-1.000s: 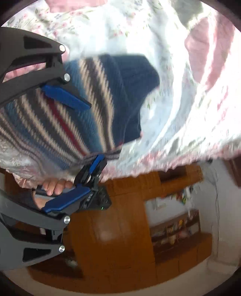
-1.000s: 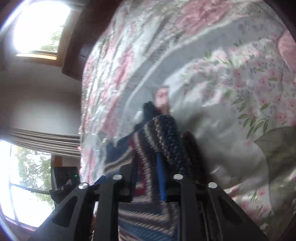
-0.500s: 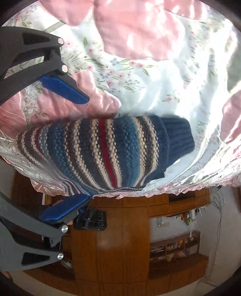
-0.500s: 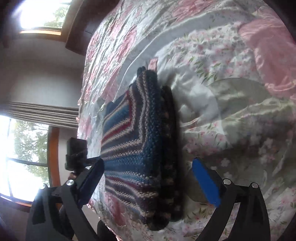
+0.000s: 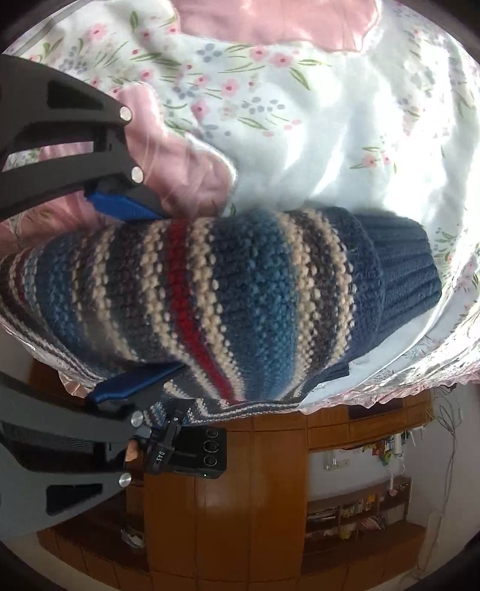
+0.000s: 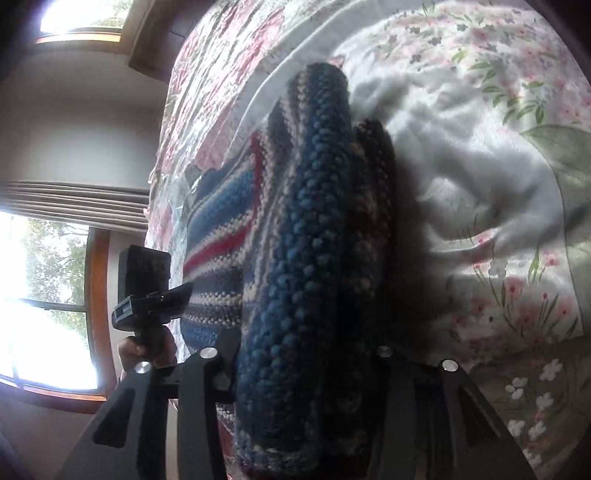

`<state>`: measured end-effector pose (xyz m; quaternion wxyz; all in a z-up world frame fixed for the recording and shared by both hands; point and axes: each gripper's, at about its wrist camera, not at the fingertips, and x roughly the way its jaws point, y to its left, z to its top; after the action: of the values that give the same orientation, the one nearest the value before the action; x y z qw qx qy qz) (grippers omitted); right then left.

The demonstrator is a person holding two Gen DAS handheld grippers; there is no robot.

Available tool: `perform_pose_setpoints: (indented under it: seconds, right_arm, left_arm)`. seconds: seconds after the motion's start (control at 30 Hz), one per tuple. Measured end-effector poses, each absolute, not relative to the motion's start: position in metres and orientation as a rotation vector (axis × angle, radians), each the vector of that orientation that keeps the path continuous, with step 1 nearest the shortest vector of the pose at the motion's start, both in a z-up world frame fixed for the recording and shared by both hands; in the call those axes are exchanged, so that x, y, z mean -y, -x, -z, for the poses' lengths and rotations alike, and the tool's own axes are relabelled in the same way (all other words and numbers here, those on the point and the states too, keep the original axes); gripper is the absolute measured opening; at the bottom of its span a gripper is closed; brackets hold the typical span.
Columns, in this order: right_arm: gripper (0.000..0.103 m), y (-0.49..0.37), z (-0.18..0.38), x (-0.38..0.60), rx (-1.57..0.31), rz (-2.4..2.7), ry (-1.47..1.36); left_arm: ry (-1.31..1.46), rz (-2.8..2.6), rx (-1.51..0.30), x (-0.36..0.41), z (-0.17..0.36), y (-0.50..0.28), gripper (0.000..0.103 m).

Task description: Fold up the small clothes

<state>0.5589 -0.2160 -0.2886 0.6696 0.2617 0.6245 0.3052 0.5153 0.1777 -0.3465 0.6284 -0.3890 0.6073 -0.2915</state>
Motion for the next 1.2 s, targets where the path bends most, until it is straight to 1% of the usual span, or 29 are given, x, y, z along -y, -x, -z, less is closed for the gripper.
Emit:
perform_pose_setpoints:
  seconds: [0.1, 0.2, 0.33, 0.47, 0.57, 0.7, 0.77, 0.8, 0.83, 0.87, 0.9, 0.97, 1.03, 1.1, 1.17, 1.2]
  right_arm:
    - [0.039, -0.546, 0.266, 0.207, -1.355, -0.708, -0.598]
    - [0.039, -0.529, 0.241, 0.186, -1.317, -0.737, -0.578]
    - [0.039, -0.498, 0.217, 0.137, -1.281, -0.8, -0.579]
    - [0.039, -0.457, 0.213, 0.059, -1.261, -0.895, -0.568]
    - [0.039, -0.43, 0.226, -0.009, -1.27, -0.94, -0.522]
    - [0.039, -0.411, 0.276, -0.08, -1.354, -0.926, -0.49]
    - [0.05, -0.41, 0.304, -0.1, -1.422, -0.883, -0.45]
    - [0.064, -0.41, 0.311, -0.103, -1.438, -0.861, -0.435]
    - [0.068, -0.409, 0.309, -0.101, -1.441, -0.855, -0.432]
    - [0.068, -0.414, 0.301, -0.095, -1.426, -0.841, -0.428]
    - [0.068, -0.419, 0.291, -0.081, -1.392, -0.83, -0.434]
    - [0.067, -0.433, 0.261, -0.06, -1.284, -0.783, -0.434]
    - [0.055, -0.446, 0.243, -0.06, -1.238, -0.856, -0.498]
    - [0.05, -0.459, 0.242, -0.078, -1.26, -0.934, -0.534]
    - [0.042, -0.473, 0.265, -0.109, -1.347, -0.98, -0.56]
    - [0.038, -0.474, 0.281, -0.098, -1.391, -0.973, -0.574]
  left_arm:
    - [0.886, 0.661, -1.368, -0.184, 0.331, -0.512, 0.06]
    - [0.868, 0.667, -1.335, -0.207, 0.309, -0.499, 0.059]
    - [0.834, 0.658, -1.296, -0.262, 0.27, -0.465, 0.059]
    - [0.817, 0.609, -1.258, -0.338, 0.247, -0.409, 0.059]
    - [0.823, 0.557, -1.244, -0.4, 0.254, -0.366, 0.059]
    - [0.871, 0.453, -1.288, -0.462, 0.3, -0.327, 0.06]
    - [0.93, 0.406, -1.324, -0.479, 0.331, -0.315, 0.067]
    - [0.97, 0.401, -1.319, -0.486, 0.338, -0.309, 0.073]
    - [0.988, 0.394, -1.293, -0.492, 0.335, -0.305, 0.075]
    - [0.97, 0.365, -1.256, -0.498, 0.325, -0.3, 0.076]
    - [0.929, 0.323, -1.203, -0.504, 0.309, -0.294, 0.08]
    - [0.853, 0.343, -1.055, -0.509, 0.271, -0.276, 0.082]
    - [0.861, 0.481, -0.961, -0.493, 0.246, -0.261, 0.084]
    - [0.904, 0.617, -0.947, -0.47, 0.245, -0.25, 0.083]
    - [0.975, 0.708, -0.975, -0.445, 0.26, -0.24, 0.082]
    - [0.985, 0.711, -0.999, -0.44, 0.272, -0.233, 0.081]
